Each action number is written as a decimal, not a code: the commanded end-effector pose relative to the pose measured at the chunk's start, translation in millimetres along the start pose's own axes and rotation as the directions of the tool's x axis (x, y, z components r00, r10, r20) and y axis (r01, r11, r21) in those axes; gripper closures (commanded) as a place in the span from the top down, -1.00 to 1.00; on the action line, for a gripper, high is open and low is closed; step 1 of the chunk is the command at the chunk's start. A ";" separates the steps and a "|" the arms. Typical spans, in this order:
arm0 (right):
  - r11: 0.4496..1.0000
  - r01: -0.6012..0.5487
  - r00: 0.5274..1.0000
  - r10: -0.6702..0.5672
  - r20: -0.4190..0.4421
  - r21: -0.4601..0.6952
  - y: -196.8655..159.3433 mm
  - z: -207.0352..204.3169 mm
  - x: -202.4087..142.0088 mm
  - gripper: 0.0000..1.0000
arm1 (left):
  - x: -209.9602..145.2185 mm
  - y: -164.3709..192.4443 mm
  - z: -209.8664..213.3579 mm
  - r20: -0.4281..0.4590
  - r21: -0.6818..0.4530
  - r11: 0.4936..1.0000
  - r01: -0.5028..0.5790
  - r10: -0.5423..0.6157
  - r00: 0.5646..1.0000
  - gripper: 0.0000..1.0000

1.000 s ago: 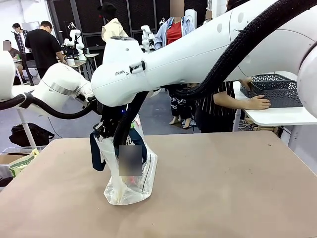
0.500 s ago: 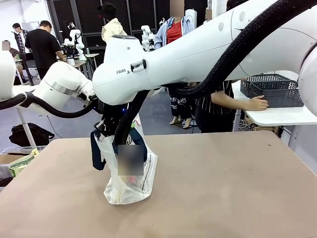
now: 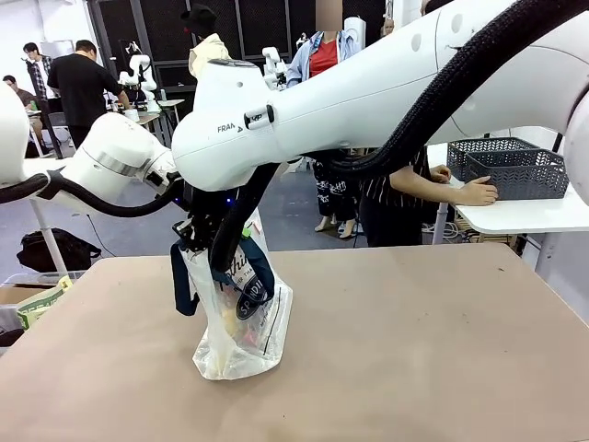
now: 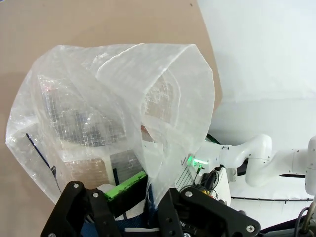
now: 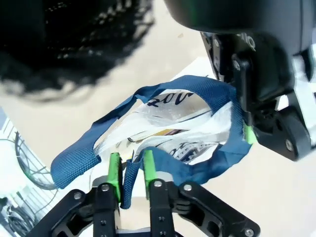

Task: Transfer purchased items from the store into the shopping bag.
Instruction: Move the Reusable shopping bag to the right side of the table.

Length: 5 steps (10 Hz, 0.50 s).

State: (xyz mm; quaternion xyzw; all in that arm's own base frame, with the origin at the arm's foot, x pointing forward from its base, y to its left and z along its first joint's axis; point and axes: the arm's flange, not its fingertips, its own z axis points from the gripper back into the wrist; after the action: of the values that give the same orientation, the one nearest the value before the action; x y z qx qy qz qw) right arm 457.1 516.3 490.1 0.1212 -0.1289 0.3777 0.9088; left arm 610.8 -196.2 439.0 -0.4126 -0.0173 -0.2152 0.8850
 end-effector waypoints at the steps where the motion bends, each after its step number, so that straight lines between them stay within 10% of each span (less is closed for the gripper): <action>1: 0.998 0.065 0.998 -0.065 0.018 0.002 -5.6 10.1 -17.0 0.37 | -7.4 -1.9 -3.9 0.001 0.019 1.000 -0.023 0.023 1.000 -1.00; 3: 0.997 0.071 0.996 -0.072 0.054 0.007 -9.3 26.0 -29.7 1.00 | -7.4 -1.3 -3.1 0.001 0.015 1.000 -0.027 0.027 1.000 -1.00; 5: 0.997 0.079 0.991 -0.081 0.111 0.018 -19.9 50.6 -46.1 1.00 | -7.2 -2.4 -1.8 0.004 0.025 0.999 -0.026 0.026 1.000 -1.00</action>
State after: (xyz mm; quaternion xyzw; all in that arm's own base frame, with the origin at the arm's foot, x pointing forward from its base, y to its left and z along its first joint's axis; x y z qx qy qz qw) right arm 448.5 482.5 524.4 0.1374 -0.1567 0.3363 0.9184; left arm 610.5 -195.0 439.3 -0.4119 -0.0185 -0.2139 0.8856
